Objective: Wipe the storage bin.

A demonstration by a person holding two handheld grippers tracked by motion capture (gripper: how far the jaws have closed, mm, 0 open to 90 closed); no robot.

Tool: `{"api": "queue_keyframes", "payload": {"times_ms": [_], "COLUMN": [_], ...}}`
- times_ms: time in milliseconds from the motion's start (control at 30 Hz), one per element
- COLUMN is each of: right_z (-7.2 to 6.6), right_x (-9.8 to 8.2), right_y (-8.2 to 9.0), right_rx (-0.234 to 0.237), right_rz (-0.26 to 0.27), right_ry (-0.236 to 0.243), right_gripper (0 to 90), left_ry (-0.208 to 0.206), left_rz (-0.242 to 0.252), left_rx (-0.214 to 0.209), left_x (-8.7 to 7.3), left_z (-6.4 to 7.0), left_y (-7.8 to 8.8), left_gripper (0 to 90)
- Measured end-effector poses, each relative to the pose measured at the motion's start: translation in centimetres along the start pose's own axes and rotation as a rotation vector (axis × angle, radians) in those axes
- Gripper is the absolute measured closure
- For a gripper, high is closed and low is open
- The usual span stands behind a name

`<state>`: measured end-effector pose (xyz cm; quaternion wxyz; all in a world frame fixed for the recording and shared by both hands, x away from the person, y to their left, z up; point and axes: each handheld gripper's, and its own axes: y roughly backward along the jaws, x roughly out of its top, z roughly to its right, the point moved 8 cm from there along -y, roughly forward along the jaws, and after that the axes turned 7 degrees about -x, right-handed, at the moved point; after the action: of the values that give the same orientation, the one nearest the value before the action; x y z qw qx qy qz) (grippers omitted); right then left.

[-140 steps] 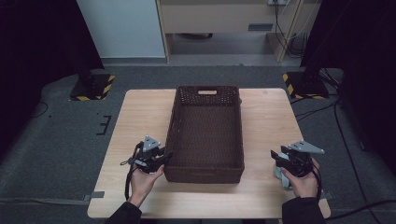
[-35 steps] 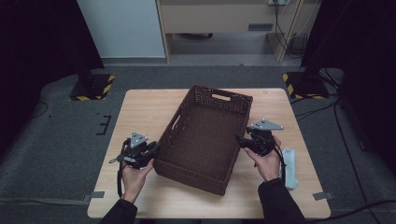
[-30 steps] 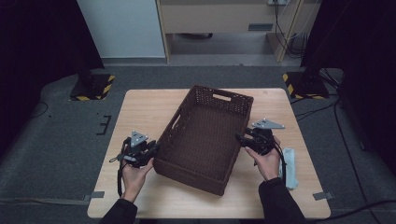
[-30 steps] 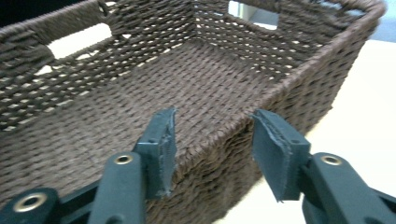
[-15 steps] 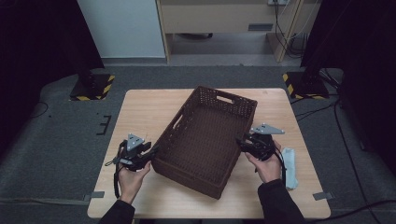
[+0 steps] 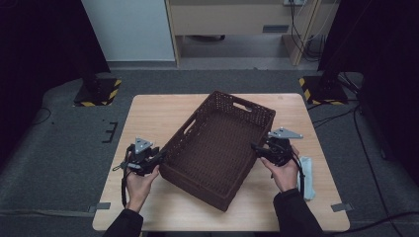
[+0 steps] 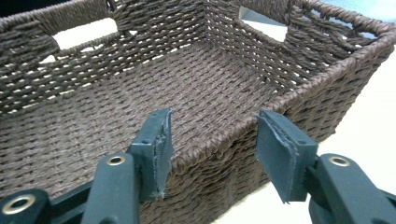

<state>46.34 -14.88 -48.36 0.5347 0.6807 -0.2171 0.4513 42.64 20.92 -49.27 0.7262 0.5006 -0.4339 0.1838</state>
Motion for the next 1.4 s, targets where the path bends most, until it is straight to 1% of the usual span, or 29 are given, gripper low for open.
{"api": "queue_keyframes", "payload": {"times_ms": [67, 100, 267, 333, 367, 400, 467, 533, 567, 600, 633, 733, 800, 833, 900, 933, 1033, 1133, 1200, 1233, 1267, 1300, 1400], "right_z": [0.0, -0.1, -0.4, -0.6, -0.7, -0.8, -1.0, -1.1, -1.1, -0.9, -0.8, 0.0, 0.6, 0.8, 0.9, 1.0, 1.1, 1.1, 0.9, 0.8, 0.7, 0.6, 0.3], "right_x": [-0.1, -0.1, -0.4, -0.6, -0.7, -0.8, -0.9, -0.8, -0.7, -0.5, -0.3, 0.0, 0.0, 0.0, -0.2, -0.3, -0.5, -0.6, -0.7, -0.8, -0.9, -1.0, -1.2], "right_y": [0.1, 0.1, 0.8, 1.2, 1.4, 1.7, 2.1, 2.3, 2.4, 2.4, 2.4, 2.1, 1.8, 1.6, 1.3, 1.3, 1.3, 1.4, 1.6, 1.8, 2.0, 2.2, 2.7], "right_rx": [0.007, 0.017, 0.016, 0.015, 0.018, 0.019, 0.019, 0.025, 0.018, 0.004, -0.007, -0.034, -0.044, -0.05, -0.054, -0.063, -0.053, -0.045, -0.047, -0.045, -0.046, -0.048, -0.05], "right_rz": [0.003, 0.003, -0.014, -0.019, -0.018, -0.019, -0.022, -0.027, -0.025, -0.011, 0.002, 0.018, 0.014, 0.02, 0.014, 0.007, 0.012, 0.013, 0.009, 0.004, 0.002, 0.003, 0.003], "right_ry": [-0.015, -0.026, -0.002, -0.003, -0.005, -0.001, 0.005, 0.027, 0.033, 0.049, 0.052, 0.037, 0.027, 0.015, 0.01, 0.02, -0.005, -0.026, -0.023, -0.02, -0.018, -0.012, -0.01], "right_gripper": [48.3, 49.1, 48.9, 48.7, 48.5, 48.2, 48.1, 50.1, 49.2, 48.5, 47.3, 46.1, 45.6, 45.6, 45.2, 44.9, 45.4, 45.5, 45.5, 45.4, 45.4, 45.4, 45.2], "left_ry": [0.011, 0.02, 0.031, 0.034, 0.038, 0.043, 0.047, 0.056, 0.058, 0.054, 0.049, 0.04, 0.044, 0.045, 0.035, 0.031, 0.039, 0.039, 0.048, 0.056, 0.053, 0.041, 0.039], "left_rz": [0.023, 0.025, 0.041, 0.037, 0.029, 0.03, 0.03, 0.036, 0.036, 0.035, 0.037, 0.043, 0.043, 0.044, 0.043, 0.042, 0.047, 0.056, 0.058, 0.056, 0.064, 0.062, 0.063], "left_rx": [-0.008, -0.018, -0.033, -0.032, -0.028, -0.025, -0.021, -0.025, -0.028, -0.023, -0.015, 0.009, 0.018, 0.021, 0.018, 0.019, 0.018, 0.02, 0.018, 0.009, 0.006, 0.015, 0.026], "left_x": [0.2, 0.2, 0.1, -0.1, -0.2, -0.2, -0.2, -0.1, -0.1, 0.0, 0.1, 0.4, 0.5, 0.6, 0.6, 0.6, 0.6, 0.4, 0.3, 0.2, 0.2, 0.2, 0.1], "left_z": [0.1, 0.2, 0.5, 0.5, 0.5, 0.5, 0.3, 0.0, -0.1, -0.2, -0.3, -0.7, -1.0, -1.0, -1.1, -1.1, -1.0, -0.7, -0.6, -0.3, -0.2, -0.1, 0.0], "left_y": [0.6, 0.9, 2.0, 2.2, 2.2, 2.1, 1.9, 1.8, 1.7, 1.6, 1.5, 1.0, 0.8, 0.7, 0.6, 0.6, 0.9, 1.5, 2.0, 2.2, 2.3, 2.5, 2.4], "left_gripper": [61.9, 61.0, 58.4, 58.3, 59.0, 62.1, 64.4, 68.3, 68.9, 69.2, 69.7, 70.2, 70.4, 70.4, 70.0, 69.2, 61.3, 55.3, 52.8, 51.6, 51.2, 49.7, 50.2]}}
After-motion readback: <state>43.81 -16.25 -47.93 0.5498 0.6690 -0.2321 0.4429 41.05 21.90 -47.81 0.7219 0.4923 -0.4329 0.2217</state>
